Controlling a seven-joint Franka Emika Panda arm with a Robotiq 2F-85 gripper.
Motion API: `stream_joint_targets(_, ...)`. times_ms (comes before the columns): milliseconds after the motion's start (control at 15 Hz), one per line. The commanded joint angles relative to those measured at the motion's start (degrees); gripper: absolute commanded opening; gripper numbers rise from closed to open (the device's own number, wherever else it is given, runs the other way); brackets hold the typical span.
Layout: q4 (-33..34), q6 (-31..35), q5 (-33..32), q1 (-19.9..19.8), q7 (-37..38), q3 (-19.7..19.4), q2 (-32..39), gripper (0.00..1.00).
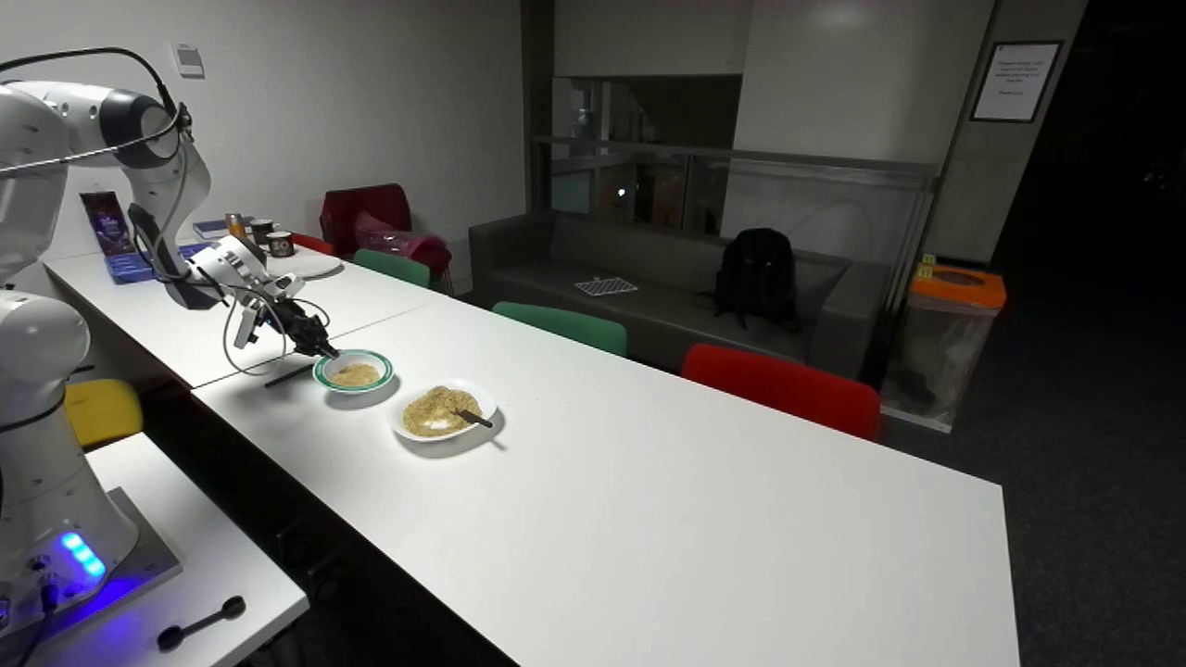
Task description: Put the spoon in the left bowl on the table, then pour the contents from the left bowl to the right bowl
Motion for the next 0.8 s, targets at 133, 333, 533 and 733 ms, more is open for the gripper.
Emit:
stream_joint_targets(133, 1.3, -3.4, -1.3, -1.1, 0.2, 1.7, 0.8, 0.03)
stream_joint_targets(333, 1.4, -4.2, -1.6, -0.9, 0.2, 1.7, 1.0, 0.03)
stream_joint_targets(533, 1.4, -5.1, -2.2, -0.8, 0.1, 1.7, 1.1, 0.03)
stream_joint_targets(733, 1.5, -6.3, -3.1, -0.6, 0.1, 1.6, 1.5, 0.03)
